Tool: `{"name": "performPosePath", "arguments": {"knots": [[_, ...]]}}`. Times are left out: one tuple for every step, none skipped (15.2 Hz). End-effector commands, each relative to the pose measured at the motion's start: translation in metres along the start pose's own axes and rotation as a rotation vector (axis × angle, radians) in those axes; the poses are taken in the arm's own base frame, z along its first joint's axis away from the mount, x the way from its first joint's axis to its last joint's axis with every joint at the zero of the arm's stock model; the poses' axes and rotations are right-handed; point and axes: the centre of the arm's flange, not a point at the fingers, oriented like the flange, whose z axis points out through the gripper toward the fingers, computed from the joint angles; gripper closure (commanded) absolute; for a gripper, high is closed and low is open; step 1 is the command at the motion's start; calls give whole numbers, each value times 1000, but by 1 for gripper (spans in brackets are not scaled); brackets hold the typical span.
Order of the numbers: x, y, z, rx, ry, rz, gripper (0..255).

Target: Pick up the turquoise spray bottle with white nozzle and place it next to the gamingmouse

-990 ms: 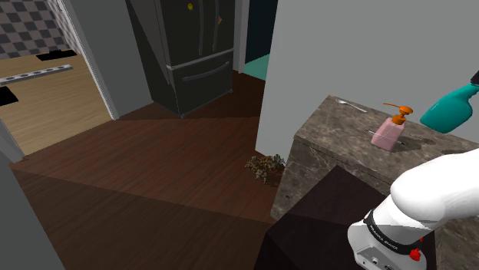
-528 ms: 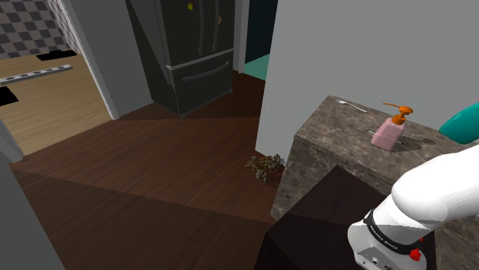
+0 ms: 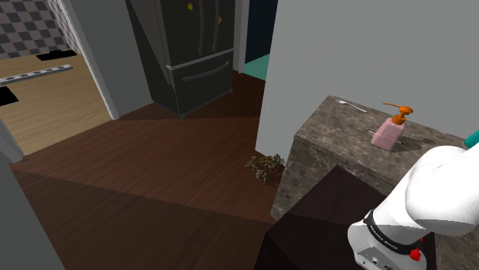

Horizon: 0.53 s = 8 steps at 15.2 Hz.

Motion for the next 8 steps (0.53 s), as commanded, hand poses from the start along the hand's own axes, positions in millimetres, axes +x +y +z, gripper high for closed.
{"name": "performPosePath", "arguments": {"knots": [[-23,7,11,1,-1,-1,255],[-35,11,14,1,-1,-1,255],[-47,15,18,1,-1,-1,255],[-59,20,21,1,-1,-1,255],[-71,24,25,1,-1,-1,255],[-85,29,29,1,-1,-1,255],[-85,29,35,1,-1,-1,255],[-85,29,40,1,-1,-1,255]]}}
